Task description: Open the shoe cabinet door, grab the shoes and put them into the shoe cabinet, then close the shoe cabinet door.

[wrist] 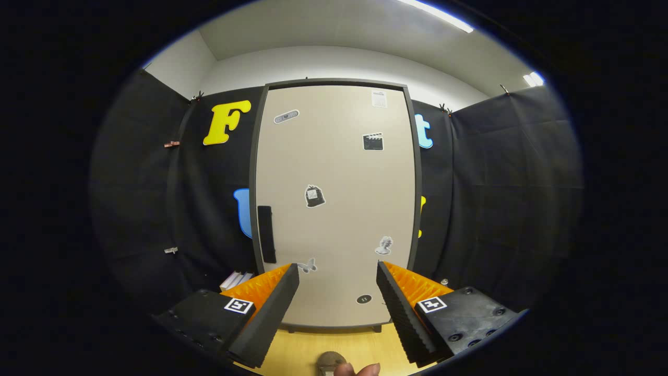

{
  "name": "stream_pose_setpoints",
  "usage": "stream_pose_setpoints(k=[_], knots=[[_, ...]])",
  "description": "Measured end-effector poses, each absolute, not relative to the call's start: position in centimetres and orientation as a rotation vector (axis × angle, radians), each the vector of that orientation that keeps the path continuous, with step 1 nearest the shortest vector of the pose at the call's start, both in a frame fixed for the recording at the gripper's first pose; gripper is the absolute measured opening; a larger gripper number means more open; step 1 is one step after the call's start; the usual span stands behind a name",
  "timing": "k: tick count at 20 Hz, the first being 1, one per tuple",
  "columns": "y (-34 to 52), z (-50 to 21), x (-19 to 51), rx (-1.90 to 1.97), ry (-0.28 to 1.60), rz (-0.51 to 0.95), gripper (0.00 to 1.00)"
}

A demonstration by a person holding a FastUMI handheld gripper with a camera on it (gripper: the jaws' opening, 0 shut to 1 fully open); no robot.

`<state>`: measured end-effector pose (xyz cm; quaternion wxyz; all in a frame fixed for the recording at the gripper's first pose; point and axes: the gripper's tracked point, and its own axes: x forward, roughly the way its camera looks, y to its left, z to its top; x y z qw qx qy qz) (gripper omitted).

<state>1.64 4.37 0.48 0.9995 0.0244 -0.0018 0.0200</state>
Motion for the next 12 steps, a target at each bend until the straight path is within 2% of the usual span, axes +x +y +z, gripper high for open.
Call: stream_pose_setpoints(k=[12], knots=[[14.5,-0.4,10.7,0.078,0.021,0.119,0.98]])
